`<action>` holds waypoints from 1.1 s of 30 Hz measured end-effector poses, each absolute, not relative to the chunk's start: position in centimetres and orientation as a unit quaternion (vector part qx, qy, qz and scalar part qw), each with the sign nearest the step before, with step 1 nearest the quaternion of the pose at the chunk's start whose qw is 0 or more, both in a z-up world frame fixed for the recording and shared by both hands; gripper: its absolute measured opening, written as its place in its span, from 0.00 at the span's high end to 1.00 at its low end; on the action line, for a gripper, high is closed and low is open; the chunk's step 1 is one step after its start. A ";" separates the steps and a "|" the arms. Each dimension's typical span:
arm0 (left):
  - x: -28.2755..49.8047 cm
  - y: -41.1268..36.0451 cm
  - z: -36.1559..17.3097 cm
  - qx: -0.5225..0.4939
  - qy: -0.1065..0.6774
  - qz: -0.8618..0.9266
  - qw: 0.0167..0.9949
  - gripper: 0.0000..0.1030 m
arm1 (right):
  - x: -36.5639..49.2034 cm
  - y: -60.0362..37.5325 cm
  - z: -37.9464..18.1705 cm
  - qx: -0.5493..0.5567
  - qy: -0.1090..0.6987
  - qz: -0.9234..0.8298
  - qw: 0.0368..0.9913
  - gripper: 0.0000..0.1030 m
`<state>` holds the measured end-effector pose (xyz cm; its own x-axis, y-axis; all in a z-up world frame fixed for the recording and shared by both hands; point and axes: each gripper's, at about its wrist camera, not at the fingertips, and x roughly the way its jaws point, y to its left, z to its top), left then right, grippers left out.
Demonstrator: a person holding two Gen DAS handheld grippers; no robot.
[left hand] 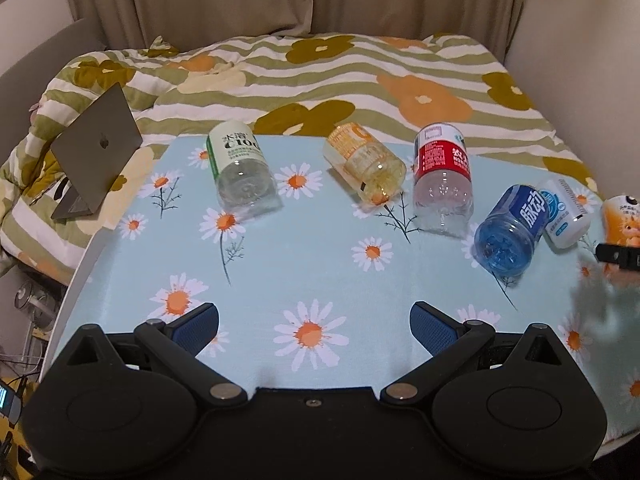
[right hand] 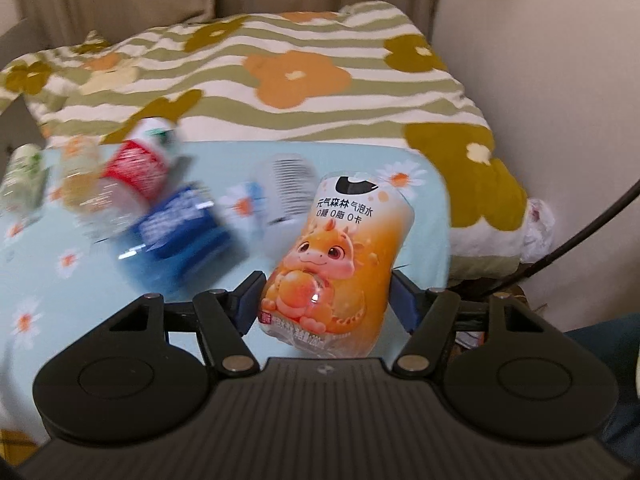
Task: Flip cup upright
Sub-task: 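Close the right gripper on the orange cup's body, then lift the orange cup with the right gripper and rotate it upright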
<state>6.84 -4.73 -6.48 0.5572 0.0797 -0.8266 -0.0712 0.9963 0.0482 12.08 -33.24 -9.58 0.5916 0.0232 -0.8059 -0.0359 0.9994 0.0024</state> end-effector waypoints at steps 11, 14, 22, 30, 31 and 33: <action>4.6 1.5 -5.3 0.016 0.453 0.022 0.891 0.00 | 6.8 -20.2 -9.6 -0.003 0.471 0.096 0.877 0.21; 4.3 3.4 -5.5 0.024 0.454 0.020 0.891 0.00 | 6.7 -17.1 -10.9 0.001 0.478 0.104 0.872 0.21; 3.9 7.7 -7.3 0.019 0.473 0.018 0.881 0.00 | 8.0 -12.4 -14.1 0.002 0.502 0.097 0.860 0.21; 3.6 10.0 -8.1 0.006 0.484 0.020 0.875 0.00 | 8.7 -11.6 -15.0 -0.003 0.516 0.076 0.853 0.20; 3.7 10.1 -8.1 0.005 0.485 0.019 0.874 0.00 | 8.7 -11.5 -15.1 -0.004 0.517 0.073 0.853 0.19; 3.7 10.1 -8.1 0.004 0.486 0.016 0.874 0.00 | 8.8 -11.3 -15.2 -0.010 0.521 0.069 0.851 0.12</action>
